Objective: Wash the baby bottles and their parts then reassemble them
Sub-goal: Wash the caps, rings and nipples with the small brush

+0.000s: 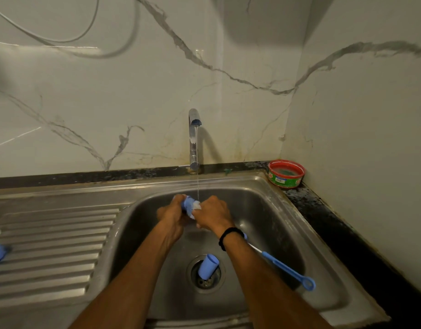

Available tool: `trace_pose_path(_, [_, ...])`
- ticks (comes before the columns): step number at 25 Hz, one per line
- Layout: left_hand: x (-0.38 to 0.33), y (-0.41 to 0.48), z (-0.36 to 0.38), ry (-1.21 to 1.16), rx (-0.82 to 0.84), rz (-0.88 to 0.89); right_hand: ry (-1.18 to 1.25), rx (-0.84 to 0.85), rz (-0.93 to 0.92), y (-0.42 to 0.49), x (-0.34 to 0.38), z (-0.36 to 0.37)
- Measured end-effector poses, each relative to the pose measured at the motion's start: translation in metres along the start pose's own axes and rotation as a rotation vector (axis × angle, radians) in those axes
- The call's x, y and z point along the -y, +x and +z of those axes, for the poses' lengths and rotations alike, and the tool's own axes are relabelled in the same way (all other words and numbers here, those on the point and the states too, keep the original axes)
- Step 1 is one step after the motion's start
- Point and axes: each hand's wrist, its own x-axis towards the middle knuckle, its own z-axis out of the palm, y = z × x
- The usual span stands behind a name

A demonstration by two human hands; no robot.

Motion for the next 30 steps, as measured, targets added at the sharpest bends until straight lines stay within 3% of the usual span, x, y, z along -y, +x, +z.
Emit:
trace_pose_path(4, [0.001,-0.006,-0.001,0.050,0.096,-0.054,-0.026,-0.026,0.032,-0.003,-0.001,-0.004])
trace_pose_path(8, [0.001,0.000,-0.005,0.006,0.000,0.013,0.023,0.012,0.020,-0.002,0.000,-0.001])
trace_pose_path(12, [0.014,-0.002,-0.006,0.059,0.078,-0.100,-0.043,-0.003,0.061,-0.002,-0.009,0.004])
trace_pose_path(25, [0.008,-0.004,0.000,0.025,0.172,-0.093,-0.040,-0.040,0.056,0.007,-0.010,0.007])
trace_pose_path(30, [0.007,0.001,0.001,-0.031,0.059,-0.058,-0.028,0.003,0.031,0.003,-0.006,0.004])
